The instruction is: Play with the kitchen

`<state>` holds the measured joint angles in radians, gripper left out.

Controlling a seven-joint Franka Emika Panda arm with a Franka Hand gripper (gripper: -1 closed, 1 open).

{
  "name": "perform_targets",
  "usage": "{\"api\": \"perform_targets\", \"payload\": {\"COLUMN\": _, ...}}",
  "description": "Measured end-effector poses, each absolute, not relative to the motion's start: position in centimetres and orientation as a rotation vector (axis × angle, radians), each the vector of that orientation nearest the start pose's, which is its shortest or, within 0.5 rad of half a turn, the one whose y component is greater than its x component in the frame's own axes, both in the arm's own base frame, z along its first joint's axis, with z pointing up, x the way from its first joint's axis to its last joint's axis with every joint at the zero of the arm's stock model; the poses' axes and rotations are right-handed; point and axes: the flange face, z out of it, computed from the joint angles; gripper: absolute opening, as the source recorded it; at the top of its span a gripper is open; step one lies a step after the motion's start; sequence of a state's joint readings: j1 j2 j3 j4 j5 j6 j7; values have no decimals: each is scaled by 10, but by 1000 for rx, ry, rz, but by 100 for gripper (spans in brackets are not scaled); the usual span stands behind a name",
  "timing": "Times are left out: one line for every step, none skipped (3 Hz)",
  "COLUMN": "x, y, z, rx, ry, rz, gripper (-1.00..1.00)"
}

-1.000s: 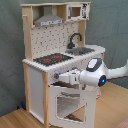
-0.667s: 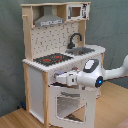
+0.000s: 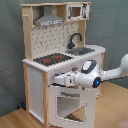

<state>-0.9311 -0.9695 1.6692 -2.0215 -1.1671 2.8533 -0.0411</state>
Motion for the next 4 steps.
{"api": "perform_targets", "payload": {"x": 336, "y": 528, "z": 352, "rx": 644, "ry": 1640, "rz": 688, "gripper": -100}}
{"api": "perform_targets", "payload": {"x": 336, "y": 528, "z": 353, "rx": 734, "ry": 1614, "rz": 761, "gripper": -100}}
{"api": "perform_targets", "payload": {"x": 336, "y": 529, "z": 354, "rx": 857, "ry": 1581, "rz": 845, "gripper": -100}}
{"api": "perform_targets", "payload": {"x": 336, "y": 531, "z": 356, "rx": 1000, "ry": 1544, "rz": 922, "gripper": -100}}
